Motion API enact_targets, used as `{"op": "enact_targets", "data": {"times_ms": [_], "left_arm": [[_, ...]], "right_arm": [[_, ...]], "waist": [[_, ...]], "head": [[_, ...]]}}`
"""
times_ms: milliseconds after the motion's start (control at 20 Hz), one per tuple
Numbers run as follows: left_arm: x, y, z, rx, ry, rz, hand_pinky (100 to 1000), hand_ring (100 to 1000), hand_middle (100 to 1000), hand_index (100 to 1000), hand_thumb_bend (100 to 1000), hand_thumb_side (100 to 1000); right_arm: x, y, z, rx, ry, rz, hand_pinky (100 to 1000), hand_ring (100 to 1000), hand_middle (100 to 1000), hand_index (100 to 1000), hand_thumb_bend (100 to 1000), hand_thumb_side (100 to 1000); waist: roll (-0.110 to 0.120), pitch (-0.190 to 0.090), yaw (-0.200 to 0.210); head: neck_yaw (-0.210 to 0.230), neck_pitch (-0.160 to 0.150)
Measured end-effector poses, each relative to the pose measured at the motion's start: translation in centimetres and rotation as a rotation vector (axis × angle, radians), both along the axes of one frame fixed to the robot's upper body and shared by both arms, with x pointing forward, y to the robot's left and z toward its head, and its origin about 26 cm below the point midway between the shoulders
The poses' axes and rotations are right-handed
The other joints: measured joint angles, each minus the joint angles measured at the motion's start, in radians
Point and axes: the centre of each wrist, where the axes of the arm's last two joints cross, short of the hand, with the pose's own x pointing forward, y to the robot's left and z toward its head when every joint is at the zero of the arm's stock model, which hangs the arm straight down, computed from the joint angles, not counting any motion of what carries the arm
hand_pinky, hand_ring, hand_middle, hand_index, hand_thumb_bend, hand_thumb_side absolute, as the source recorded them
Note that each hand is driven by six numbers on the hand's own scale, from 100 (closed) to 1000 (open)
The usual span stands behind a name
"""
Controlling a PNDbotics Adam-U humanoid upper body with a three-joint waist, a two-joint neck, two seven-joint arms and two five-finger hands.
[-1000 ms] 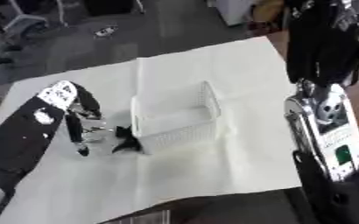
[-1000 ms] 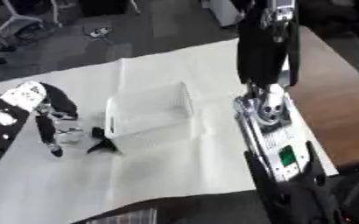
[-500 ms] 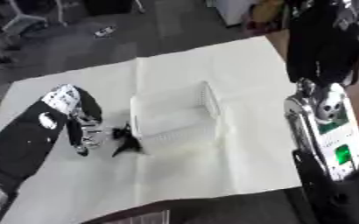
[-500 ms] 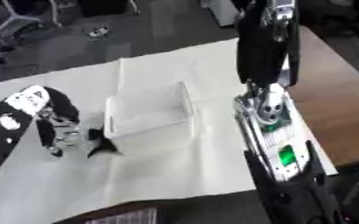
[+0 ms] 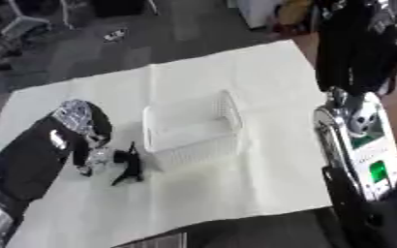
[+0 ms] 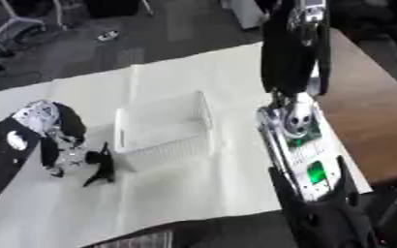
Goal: Pick up objects on the table and place them in the box.
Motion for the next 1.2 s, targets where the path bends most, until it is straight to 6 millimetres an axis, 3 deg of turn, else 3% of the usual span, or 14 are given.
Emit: {"op": "enact_targets", "data": {"times_ms": [50, 100, 200, 350, 450, 500, 550, 650, 950, 1200], "left_arm": [[0.0, 0.06, -0.05, -0.002, 0.002, 0.002, 540, 513, 550, 662, 159, 776], [0.0, 0.13, -0.1, -0.007, 0.004, 0.004, 504, 479, 502, 577, 100, 728], [-0.01, 0.29, -0.22, -0.027, 0.004, 0.008, 455, 441, 443, 469, 100, 679], [-0.02, 0.51, -0.3, -0.09, -0.004, 0.005, 293, 252, 302, 257, 100, 606], [-0.03, 0.64, -0.28, -0.15, -0.016, -0.008, 157, 117, 186, 181, 100, 549], [-0.03, 0.69, -0.23, -0.182, -0.026, -0.017, 100, 100, 127, 164, 100, 532], [-0.03, 0.68, -0.18, -0.214, -0.038, -0.029, 100, 100, 100, 157, 100, 526], [-0.06, 0.68, -0.11, -0.269, -0.064, -0.05, 100, 100, 100, 141, 100, 493], [-0.07, 0.44, 0.16, -0.373, -0.136, -0.102, 100, 100, 100, 109, 100, 203], [-0.07, 0.6, 0.21, -0.422, -0.158, -0.114, 100, 100, 100, 105, 100, 149]], "right_arm": [[0.0, 0.0, 0.0, 0.0, 0.0, 0.0, 537, 587, 660, 829, 290, 1000], [0.0, 0.0, 0.0, 0.0, 0.0, 0.0, 537, 587, 660, 829, 293, 1000], [0.0, 0.0, 0.0, 0.0, 0.0, 0.0, 536, 586, 660, 829, 294, 1000], [0.0, 0.0, 0.0, 0.0, 0.0, 0.0, 536, 586, 659, 829, 295, 1000], [0.0, 0.0, 0.0, 0.0, 0.0, 0.0, 536, 586, 659, 828, 294, 1000], [0.0, 0.0, 0.0, 0.0, 0.0, 0.0, 536, 586, 659, 828, 294, 1000], [0.0, 0.0, 0.0, 0.0, 0.0, 0.0, 536, 586, 659, 828, 294, 1000], [0.0, 0.0, 0.0, 0.0, 0.0, 0.0, 537, 586, 659, 828, 293, 1000], [0.0, 0.0, 0.0, 0.0, 0.0, 0.0, 537, 586, 659, 828, 291, 1000], [0.0, 0.0, 0.0, 0.0, 0.0, 0.0, 537, 586, 659, 828, 291, 1000]], "waist": [[0.0, 0.0, 0.0], [0.0, 0.0, 0.0], [0.0, 0.0, 0.001], [0.0, 0.0, 0.002], [0.0, 0.0, 0.003], [0.0, 0.0, 0.003], [0.0, 0.0, 0.003], [0.0, 0.0, 0.003], [0.0, 0.0, 0.002], [0.0, 0.0, 0.002]], "head": [[0.0, 0.0], [0.0, 0.0], [0.0, 0.0], [0.0, 0.0], [0.0, 0.0], [0.0, 0.0], [0.001, 0.0], [0.004, 0.0], [0.007, 0.0], [0.007, 0.0]]}}
